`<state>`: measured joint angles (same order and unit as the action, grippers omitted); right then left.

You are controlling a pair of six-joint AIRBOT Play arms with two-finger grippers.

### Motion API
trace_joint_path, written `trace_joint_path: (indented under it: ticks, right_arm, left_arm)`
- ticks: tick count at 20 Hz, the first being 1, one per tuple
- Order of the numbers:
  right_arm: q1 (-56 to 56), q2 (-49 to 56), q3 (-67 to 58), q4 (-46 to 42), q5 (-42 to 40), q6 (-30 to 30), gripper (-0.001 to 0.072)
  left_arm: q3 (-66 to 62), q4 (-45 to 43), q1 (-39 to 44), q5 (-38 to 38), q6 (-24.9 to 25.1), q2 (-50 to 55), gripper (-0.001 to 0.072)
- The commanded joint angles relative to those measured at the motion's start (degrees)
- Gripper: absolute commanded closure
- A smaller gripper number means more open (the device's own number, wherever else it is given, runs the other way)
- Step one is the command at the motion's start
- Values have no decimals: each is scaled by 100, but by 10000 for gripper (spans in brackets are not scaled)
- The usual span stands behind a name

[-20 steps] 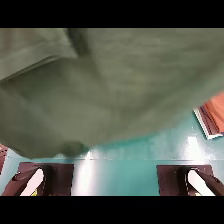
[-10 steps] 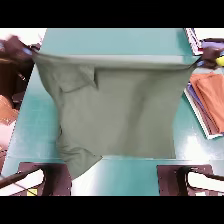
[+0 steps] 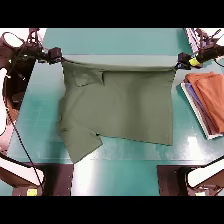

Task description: Fold the shirts.

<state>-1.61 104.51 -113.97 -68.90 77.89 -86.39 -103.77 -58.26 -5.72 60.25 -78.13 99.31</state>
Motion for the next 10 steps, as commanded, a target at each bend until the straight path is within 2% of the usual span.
trace_joint_path:
  ticks: [1,4,7,10]
  right_arm:
    - [9,59,-302,-37,74,249,694]
    - [-59,-299,354,-37,199,247,694]
    - [-247,-787,1578,-483,-70,157,694]
    - [-428,-1182,2710,-669,-570,66,693]
  left_arm:
    - [-450,-85,-138,715,13,131,673]
    - [-232,-479,-168,1467,-55,9,673]
    - [693,-629,-94,1399,-129,-210,674]
    - [1676,-647,46,1069,116,-273,672]
